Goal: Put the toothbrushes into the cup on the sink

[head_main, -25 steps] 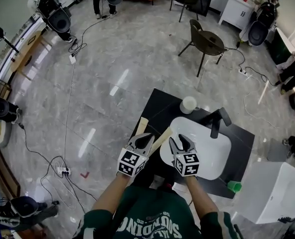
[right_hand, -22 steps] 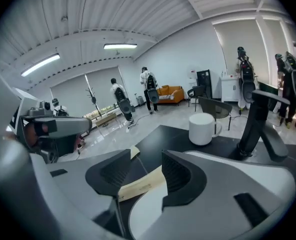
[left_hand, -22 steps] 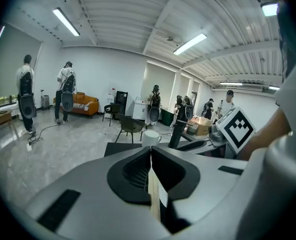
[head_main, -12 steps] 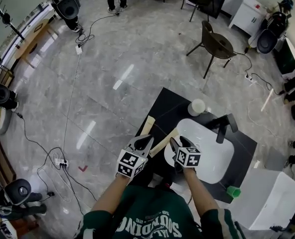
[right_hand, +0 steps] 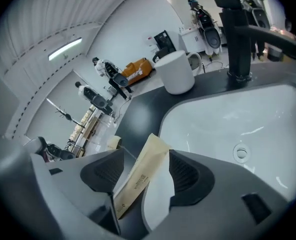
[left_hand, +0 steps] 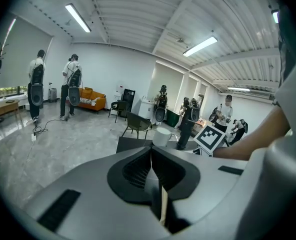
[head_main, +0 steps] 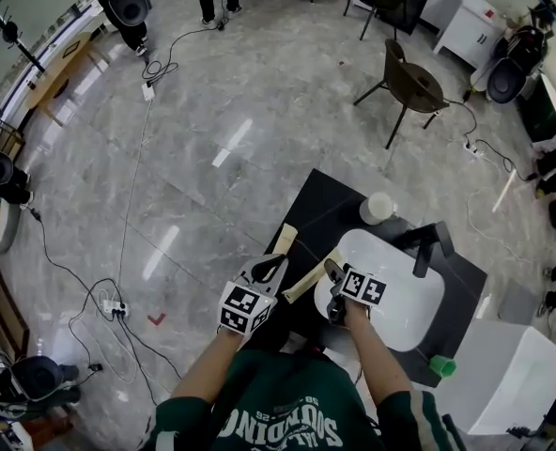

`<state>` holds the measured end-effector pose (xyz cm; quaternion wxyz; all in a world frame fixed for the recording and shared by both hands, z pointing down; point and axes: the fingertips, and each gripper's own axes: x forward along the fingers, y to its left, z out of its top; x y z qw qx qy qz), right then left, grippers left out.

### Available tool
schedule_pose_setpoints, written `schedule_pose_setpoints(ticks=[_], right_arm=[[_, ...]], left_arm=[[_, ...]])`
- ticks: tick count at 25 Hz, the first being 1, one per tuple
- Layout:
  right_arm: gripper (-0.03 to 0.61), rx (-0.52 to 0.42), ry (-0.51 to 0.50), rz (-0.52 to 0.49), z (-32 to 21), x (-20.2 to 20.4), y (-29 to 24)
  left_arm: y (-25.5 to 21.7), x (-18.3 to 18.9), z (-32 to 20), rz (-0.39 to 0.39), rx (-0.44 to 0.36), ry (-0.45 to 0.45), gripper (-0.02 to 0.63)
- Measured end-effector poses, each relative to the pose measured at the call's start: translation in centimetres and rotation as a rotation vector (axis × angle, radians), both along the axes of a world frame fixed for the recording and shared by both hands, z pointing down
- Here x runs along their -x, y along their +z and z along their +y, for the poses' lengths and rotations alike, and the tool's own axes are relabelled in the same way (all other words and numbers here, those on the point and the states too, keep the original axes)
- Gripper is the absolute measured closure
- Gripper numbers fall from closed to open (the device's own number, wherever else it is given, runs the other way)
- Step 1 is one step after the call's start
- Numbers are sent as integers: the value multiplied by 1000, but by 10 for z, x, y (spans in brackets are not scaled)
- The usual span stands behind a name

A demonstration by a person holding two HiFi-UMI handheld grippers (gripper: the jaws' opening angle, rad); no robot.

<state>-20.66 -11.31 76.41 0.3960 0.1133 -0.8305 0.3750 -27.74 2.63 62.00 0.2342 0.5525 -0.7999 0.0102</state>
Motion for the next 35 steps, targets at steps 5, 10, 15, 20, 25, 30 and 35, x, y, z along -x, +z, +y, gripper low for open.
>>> schedule_pose_setpoints(ticks=[5, 10, 15, 20, 25, 30, 35], right_arm=[[301, 68, 75, 51, -5, 1, 16], [298, 111, 127, 74, -7, 5, 26], [296, 169, 177, 101, -6, 10, 38], [295, 206, 189, 133, -4, 15, 46], [293, 269, 226, 169, -5, 23, 49], [294, 309, 239, 200, -3, 24, 55], [296, 335, 211, 226, 4, 22, 58]], left_arm=[[2, 9, -5, -3, 1, 40, 601], [2, 23, -9, -5, -9, 53, 601], [4, 33, -11, -3, -11, 64, 601], [8, 38, -10, 5, -6, 73, 601], [11, 46, -10, 20, 5, 80, 601], [13, 51, -9, 28, -1, 83, 601], [17, 51, -12, 28, 0, 99, 601]])
